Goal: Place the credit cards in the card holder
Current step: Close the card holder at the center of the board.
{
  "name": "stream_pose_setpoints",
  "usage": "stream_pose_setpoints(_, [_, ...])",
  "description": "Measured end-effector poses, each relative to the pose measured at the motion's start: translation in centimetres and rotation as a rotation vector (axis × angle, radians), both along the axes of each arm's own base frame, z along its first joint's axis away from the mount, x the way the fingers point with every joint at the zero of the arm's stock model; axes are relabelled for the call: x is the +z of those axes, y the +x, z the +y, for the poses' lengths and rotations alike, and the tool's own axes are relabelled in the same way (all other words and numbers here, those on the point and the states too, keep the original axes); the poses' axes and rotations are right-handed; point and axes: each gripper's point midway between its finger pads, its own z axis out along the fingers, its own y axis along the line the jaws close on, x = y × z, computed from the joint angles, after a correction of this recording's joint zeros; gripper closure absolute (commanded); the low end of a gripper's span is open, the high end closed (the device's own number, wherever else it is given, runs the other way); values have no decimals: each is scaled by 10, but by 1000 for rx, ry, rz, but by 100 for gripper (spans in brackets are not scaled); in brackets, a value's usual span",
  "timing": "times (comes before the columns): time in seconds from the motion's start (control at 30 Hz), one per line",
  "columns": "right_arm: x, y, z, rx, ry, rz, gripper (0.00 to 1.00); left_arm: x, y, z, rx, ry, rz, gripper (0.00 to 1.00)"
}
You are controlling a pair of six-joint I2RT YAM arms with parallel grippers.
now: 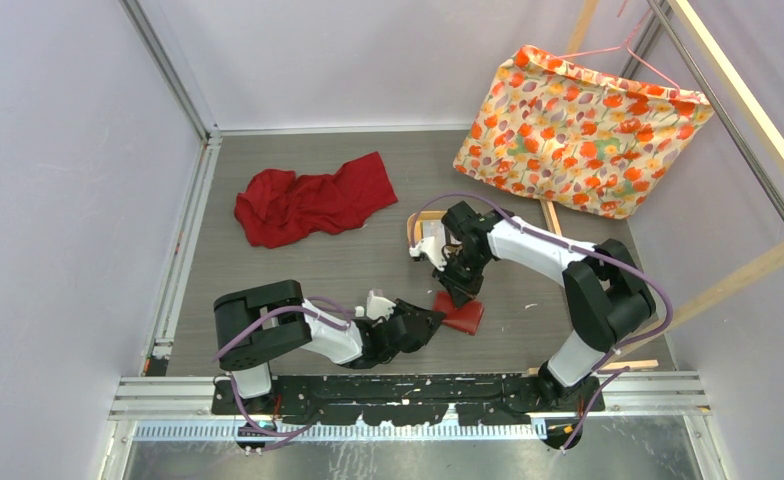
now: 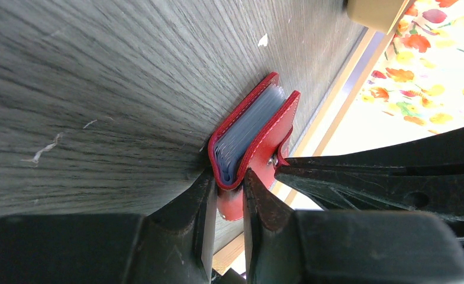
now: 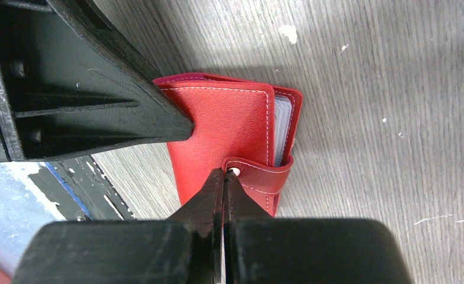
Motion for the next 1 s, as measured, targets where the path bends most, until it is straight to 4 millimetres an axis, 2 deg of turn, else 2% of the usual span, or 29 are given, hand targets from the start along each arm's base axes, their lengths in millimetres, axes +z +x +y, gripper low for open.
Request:
stream_pose_setpoints(0.47, [-1,-2,1,48,-66,-41,99,0,0,0,0,0,0,79])
stream_pose_setpoints(1.0, [-4,-3,1,31,-104,4,99,0,0,0,0,-1,0,79])
